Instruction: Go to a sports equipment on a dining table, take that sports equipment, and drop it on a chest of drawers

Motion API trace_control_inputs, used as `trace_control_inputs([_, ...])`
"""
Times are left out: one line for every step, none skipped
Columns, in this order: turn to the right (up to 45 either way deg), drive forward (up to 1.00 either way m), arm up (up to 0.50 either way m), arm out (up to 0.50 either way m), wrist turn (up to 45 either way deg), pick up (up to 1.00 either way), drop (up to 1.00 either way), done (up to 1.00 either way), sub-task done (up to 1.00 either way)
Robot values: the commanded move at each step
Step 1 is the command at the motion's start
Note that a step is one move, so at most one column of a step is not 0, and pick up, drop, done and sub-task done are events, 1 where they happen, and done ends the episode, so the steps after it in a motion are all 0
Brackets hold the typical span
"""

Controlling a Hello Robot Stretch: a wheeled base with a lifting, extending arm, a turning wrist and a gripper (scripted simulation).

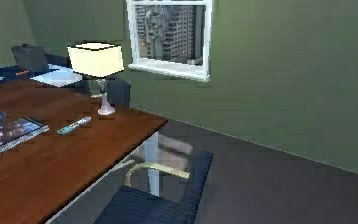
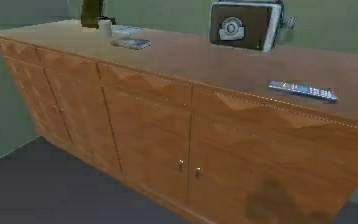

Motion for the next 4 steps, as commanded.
trace_control_inputs([-45.0, 0.00, 0.00, 0.00, 0.0, 0.00, 0.00, 0.00, 0.00])
trace_control_inputs([-45.0, 0.00, 0.00, 0.00, 0.0, 0.00, 0.00, 0.00, 0.00])
trace_control_inputs([-45.0, 0.00, 0.00, 0.00, 0.0, 0.00, 0.00, 0.00, 0.00])
trace_control_inputs([-12.0, 0.00, 0.00, 0.00, 0.0, 0.00, 0.00, 0.00, 0.00])
